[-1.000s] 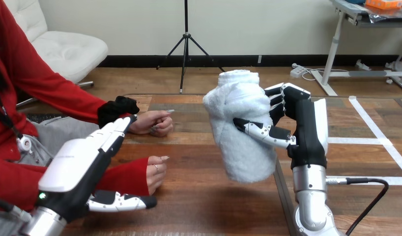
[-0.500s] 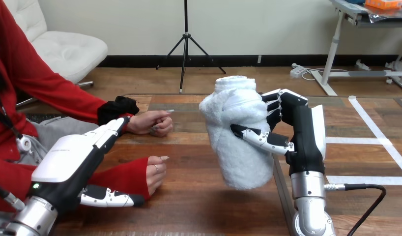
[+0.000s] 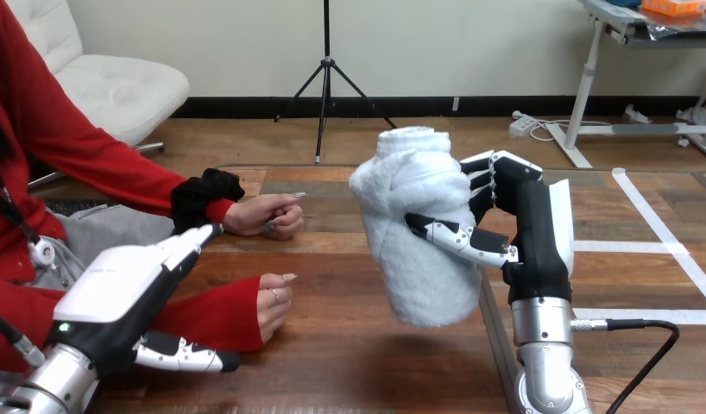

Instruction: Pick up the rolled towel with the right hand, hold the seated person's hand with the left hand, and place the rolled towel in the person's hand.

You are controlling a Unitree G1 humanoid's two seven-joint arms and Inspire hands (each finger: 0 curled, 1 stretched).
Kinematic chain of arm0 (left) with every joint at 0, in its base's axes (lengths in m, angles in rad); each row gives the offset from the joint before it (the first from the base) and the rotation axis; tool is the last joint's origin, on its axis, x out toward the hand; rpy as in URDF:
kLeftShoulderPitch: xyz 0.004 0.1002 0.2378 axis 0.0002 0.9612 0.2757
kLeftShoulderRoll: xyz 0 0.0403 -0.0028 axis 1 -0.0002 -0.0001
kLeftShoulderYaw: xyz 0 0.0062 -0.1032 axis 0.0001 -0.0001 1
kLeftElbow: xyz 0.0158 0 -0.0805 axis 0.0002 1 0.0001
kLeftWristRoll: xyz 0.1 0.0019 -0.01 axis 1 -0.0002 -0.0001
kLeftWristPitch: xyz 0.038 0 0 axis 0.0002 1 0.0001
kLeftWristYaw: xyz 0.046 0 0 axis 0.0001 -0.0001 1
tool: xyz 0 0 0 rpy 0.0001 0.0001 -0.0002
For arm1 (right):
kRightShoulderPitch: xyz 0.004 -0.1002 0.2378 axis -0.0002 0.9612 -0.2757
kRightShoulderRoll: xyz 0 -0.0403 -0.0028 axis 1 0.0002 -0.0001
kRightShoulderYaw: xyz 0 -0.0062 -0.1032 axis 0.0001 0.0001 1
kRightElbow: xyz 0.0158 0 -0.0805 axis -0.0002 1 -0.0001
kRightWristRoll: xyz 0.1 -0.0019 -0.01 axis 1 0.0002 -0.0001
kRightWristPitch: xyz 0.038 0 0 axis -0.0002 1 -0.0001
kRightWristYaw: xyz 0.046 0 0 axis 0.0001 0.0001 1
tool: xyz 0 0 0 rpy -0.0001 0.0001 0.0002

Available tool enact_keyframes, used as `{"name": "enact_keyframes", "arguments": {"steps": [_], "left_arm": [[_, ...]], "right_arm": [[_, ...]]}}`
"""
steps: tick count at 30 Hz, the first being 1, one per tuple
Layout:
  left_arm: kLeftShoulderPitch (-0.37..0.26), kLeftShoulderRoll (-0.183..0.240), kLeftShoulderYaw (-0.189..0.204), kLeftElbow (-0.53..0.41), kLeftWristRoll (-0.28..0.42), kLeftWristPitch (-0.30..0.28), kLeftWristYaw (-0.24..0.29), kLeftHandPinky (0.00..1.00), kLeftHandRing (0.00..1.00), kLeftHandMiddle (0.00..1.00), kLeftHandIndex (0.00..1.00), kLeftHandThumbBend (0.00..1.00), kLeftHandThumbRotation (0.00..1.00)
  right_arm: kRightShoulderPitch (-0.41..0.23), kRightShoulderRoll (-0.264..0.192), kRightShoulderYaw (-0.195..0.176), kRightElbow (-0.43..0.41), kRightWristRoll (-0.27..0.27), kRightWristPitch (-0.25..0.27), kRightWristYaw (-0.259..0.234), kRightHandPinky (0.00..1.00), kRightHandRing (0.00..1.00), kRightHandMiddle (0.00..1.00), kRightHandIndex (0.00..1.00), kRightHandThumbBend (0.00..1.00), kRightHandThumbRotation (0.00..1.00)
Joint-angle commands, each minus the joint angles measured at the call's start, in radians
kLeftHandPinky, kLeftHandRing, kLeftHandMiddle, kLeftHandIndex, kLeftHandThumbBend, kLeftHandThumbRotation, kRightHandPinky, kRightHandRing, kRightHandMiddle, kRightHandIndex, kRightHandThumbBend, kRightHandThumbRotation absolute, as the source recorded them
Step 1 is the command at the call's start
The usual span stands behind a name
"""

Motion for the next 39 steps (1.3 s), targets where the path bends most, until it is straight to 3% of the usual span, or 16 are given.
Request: {"name": "enact_keyframes", "arguments": {"steps": [1, 10, 24, 33, 39], "left_arm": [[-0.105, 0.023, -0.048, 0.086, 0.034, 0.004, 0.069, 0.83, 0.87, 0.87, 0.91, 1.0, 0.5], [-0.167, 0.007, -0.12, 0.212, 0.062, 0.01, 0.128, 0.74, 0.8, 0.82, 0.86, 1.0, 0.47], [-0.252, -0.019, -0.23, 0.374, 0.097, 0.027, 0.202, 0.66, 0.73, 0.78, 0.83, 1.0, 0.51], [-0.287, -0.04, -0.281, 0.443, 0.102, 0.054, 0.228, 0.64, 0.7, 0.76, 0.82, 1.0, 0.49], [-0.3, -0.051, -0.297, 0.471, 0.085, 0.057, 0.215, 0.62, 0.67, 0.73, 0.8, 1.0, 0.44]], "right_arm": [[-0.038, -0.003, -0.024, -0.083, 0.025, -0.048, 0.003, 0.21, 0.25, 0.35, 0.41, 0.77, 0.0], [-0.025, 0.004, -0.033, -0.112, 0.034, -0.048, 0.016, 0.21, 0.25, 0.36, 0.41, 0.78, 0.0], [0.008, 0.018, -0.044, -0.183, 0.06, -0.043, 0.05, 0.21, 0.26, 0.36, 0.41, 0.78, 0.0], [0.031, 0.02, -0.053, -0.235, 0.053, -0.037, 0.05, 0.21, 0.25, 0.36, 0.41, 0.78, 0.0], [0.047, 0.023, -0.057, -0.271, 0.056, -0.031, 0.055, 0.21, 0.25, 0.36, 0.41, 0.78, 0.0]]}}
